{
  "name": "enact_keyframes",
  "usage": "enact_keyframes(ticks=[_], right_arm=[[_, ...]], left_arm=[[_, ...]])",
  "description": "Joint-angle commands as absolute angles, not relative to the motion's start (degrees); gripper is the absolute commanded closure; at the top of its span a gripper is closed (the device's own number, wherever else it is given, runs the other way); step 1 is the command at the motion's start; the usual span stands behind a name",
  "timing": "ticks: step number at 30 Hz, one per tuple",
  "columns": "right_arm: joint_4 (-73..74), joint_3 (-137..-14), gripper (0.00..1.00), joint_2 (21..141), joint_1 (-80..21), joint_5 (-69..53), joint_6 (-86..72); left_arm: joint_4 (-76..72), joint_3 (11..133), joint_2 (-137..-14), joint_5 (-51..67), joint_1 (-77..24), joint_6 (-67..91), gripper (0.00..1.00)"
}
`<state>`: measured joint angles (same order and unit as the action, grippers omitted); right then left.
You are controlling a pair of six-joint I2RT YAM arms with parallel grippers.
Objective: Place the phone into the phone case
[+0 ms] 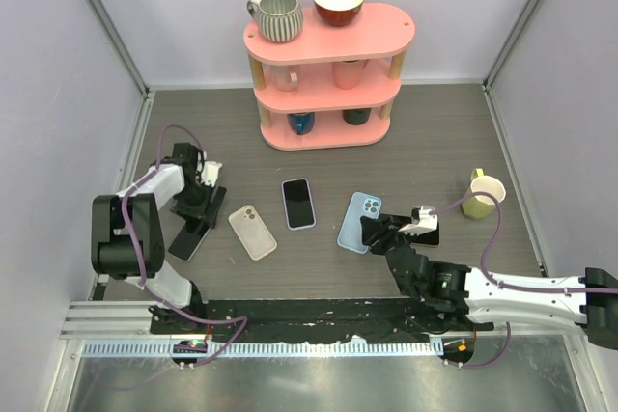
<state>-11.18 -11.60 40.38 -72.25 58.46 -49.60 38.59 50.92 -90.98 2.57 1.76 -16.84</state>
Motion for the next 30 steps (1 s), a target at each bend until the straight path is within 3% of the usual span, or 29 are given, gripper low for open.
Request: enact_keyframes(ticks=[1, 8, 14, 20, 29, 30], right_arm=[[-13.7, -12.0, 0.57, 41.7, -71.9, 61.1, -48.7], [-13.4, -12.5, 0.57, 43.7, -71.8, 59.5, -49.4], [-13.6, -13.1, 0.57, 45.1, -71.9, 58.8, -49.2], [-14.4, -15.1, 0.57, 49.5, -71.9, 54.1, -48.9], [-15.5, -18.8, 0.56, 56.1, -71.8, 49.7, -48.4], [-15.6, -18.9, 0.56, 56.9, -71.8, 49.5, -48.6]], left_arm=[[36.6, 55.8, -99.5, -1.5, 1.5, -10.8, 0.32], [36.9, 59.8, -101.2, -1.9, 1.6, -4.6, 0.46], [37.7, 62.7, -100.5, 1.7, 2.6, -0.4, 0.51], [48.2, 69.7, -105.6, 5.9, 3.4, 5.7, 0.53], [47.1, 65.6, -103.1, 12.6, 5.8, 13.2, 0.60], [47.3, 65.7, -103.0, 17.4, 6.3, 13.9, 0.60]])
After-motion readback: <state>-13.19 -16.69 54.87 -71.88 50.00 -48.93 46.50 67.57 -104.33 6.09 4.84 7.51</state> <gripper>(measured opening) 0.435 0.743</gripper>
